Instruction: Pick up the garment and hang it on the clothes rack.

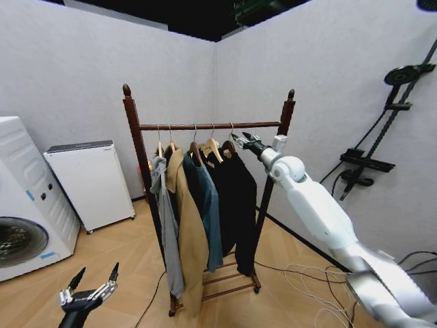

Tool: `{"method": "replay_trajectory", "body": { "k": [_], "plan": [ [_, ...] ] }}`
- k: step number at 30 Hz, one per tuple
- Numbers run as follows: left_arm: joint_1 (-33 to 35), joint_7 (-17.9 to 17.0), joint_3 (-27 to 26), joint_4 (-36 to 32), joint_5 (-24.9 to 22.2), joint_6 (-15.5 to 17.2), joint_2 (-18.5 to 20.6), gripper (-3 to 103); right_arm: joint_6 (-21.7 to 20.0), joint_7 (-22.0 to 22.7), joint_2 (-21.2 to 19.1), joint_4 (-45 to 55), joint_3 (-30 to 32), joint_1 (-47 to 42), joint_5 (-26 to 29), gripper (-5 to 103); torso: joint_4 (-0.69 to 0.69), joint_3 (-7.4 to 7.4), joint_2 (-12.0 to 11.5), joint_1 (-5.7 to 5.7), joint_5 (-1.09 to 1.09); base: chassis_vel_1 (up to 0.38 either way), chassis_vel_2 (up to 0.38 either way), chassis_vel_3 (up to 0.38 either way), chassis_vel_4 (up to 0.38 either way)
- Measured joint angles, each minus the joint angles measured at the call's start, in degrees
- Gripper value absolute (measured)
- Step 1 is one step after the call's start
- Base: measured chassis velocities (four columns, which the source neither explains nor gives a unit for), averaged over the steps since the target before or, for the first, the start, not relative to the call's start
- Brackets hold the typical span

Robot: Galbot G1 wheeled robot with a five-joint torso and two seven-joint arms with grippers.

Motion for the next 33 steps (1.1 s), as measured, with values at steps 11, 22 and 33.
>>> {"method": "replay_trajectory", "body": {
  "k": [11, 22, 33],
  "plan": [
    [0.0, 0.0, 0.0, 0.0, 0.0, 0.0, 0.0, 100, -2.0, 4.0, -0.2, 12.4, 13.7, -26.3, -12.2, 100, 0.0, 0.01, 0.0, -0.01, 0.01, 0.0, 0.0, 0.0, 0.0],
    [0.0, 0.0, 0.0, 0.0, 0.0, 0.0, 0.0, 100, -4.2, 6.2, 0.7, 15.3, 15.5, -29.1, -13.6, 100, 0.03, 0.02, 0.0, 0.01, -0.02, 0.0, 0.0, 0.0, 0.0],
    [0.0, 0.0, 0.0, 0.0, 0.0, 0.0, 0.0, 100, -3.2, 6.9, 1.4, 14.8, 13.9, -28.5, -13.7, 100, 0.04, 0.0, 0.0, -0.04, -0.01, 0.086, -0.1, -0.105, 0.089]
  ]
}}
